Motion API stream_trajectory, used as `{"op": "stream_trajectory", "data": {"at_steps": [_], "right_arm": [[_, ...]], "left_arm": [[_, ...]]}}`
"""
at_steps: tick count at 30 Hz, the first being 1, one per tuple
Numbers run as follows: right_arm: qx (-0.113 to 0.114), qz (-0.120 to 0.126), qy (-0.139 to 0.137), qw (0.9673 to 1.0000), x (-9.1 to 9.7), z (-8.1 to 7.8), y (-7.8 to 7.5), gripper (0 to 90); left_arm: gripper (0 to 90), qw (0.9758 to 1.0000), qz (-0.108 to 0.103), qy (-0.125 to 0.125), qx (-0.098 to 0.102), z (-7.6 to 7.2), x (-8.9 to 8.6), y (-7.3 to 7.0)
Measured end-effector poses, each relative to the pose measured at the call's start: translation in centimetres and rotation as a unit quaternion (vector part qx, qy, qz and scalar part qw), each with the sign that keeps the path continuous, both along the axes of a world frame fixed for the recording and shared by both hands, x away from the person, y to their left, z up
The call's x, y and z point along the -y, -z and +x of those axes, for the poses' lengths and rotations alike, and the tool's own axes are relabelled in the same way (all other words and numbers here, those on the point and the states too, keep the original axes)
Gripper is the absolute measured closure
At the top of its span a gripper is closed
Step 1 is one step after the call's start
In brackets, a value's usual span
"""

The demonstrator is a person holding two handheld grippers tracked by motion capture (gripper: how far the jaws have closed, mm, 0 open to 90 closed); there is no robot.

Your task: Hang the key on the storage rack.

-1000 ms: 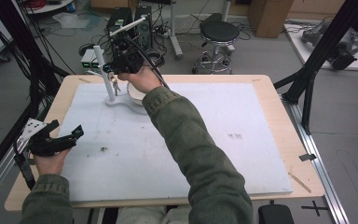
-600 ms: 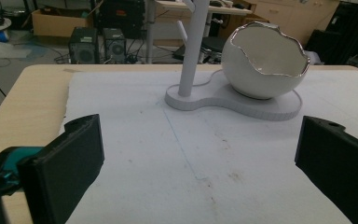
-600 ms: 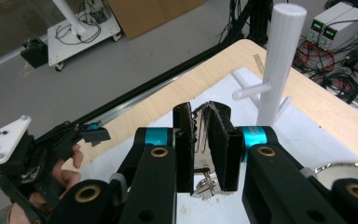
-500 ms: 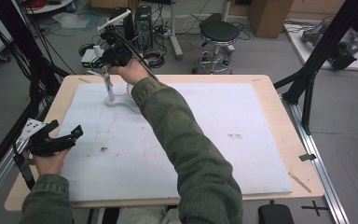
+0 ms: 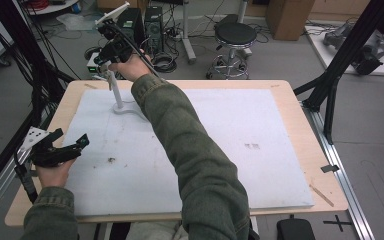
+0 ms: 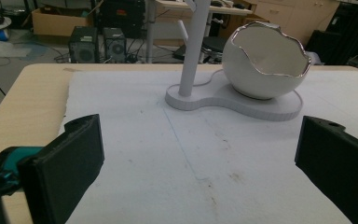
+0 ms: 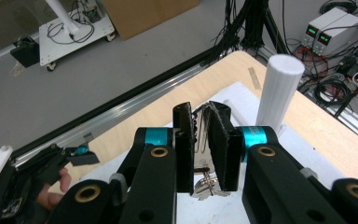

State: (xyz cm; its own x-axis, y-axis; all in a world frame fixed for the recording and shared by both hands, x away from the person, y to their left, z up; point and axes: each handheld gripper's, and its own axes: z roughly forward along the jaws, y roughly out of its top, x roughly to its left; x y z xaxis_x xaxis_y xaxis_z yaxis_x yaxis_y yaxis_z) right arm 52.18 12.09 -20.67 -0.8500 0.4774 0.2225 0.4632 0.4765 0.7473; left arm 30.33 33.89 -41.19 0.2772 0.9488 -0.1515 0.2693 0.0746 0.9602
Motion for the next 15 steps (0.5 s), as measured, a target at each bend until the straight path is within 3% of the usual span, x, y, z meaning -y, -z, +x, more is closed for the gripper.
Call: {"op": "stream_trajectory", "data": {"at_steps": [9, 15], "right_arm": [[0.005, -0.013, 0.003, 0.9999, -0.5, 1.1, 0.4, 80.8], [-0.001, -0.009, 0.005, 0.9999, -0.7, 1.7, 1.0, 80.8]], "left_arm": [[1.7, 1.0, 0.002, 0.002, -0.001, 0.1, 0.1, 0.0], [1.7, 1.0, 0.0, -0.001, -0.001, -0.1, 0.0, 0.0]]}}
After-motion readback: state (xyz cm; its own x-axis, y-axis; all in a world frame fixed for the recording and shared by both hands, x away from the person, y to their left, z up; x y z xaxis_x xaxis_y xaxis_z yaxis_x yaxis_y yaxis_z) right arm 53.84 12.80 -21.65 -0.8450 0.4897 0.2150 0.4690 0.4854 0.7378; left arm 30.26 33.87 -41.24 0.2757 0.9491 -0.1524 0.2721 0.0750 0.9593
